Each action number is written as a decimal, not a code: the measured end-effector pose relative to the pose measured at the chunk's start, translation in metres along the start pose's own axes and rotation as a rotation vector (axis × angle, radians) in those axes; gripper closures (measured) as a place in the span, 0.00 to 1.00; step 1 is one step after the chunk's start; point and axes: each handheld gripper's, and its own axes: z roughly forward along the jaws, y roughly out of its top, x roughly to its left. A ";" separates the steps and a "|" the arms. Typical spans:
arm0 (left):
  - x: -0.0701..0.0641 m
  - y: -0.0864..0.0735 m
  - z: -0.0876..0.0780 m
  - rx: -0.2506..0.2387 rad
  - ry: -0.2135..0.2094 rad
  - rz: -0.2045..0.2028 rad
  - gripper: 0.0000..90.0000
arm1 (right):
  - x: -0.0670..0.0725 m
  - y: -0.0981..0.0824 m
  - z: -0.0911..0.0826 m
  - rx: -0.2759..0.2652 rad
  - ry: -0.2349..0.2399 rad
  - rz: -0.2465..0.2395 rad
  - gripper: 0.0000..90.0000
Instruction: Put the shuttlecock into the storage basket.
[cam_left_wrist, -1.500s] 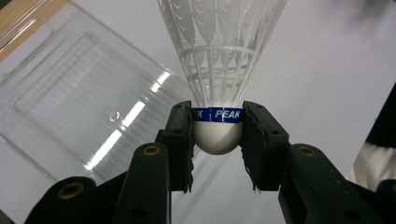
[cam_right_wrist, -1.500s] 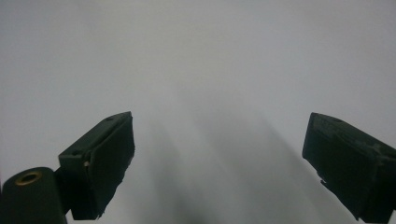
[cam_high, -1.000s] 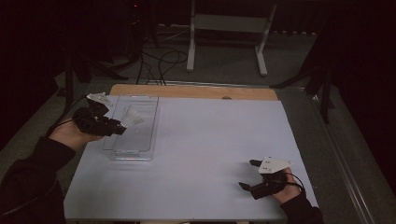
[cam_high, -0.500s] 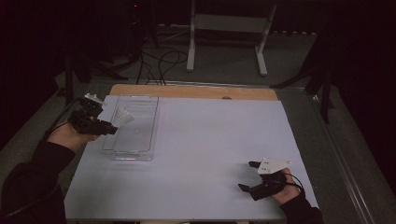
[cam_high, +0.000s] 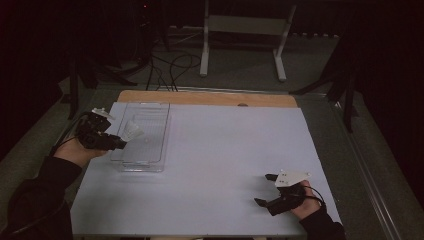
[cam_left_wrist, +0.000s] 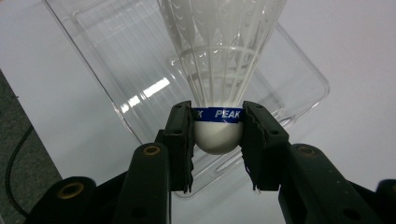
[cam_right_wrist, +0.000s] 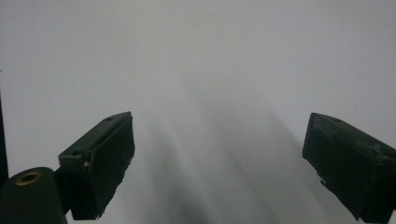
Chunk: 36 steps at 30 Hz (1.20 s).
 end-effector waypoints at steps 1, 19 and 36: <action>0.001 -0.001 0.002 0.005 -0.002 0.001 0.73 | 0.000 0.000 0.000 0.002 -0.002 0.000 0.10; 0.006 -0.010 0.025 0.071 -0.002 0.006 0.73 | 0.000 -0.001 0.001 0.010 0.010 0.008 0.10; 0.005 -0.011 0.035 0.153 0.084 0.061 0.73 | 0.000 -0.001 0.001 0.008 0.017 0.016 0.10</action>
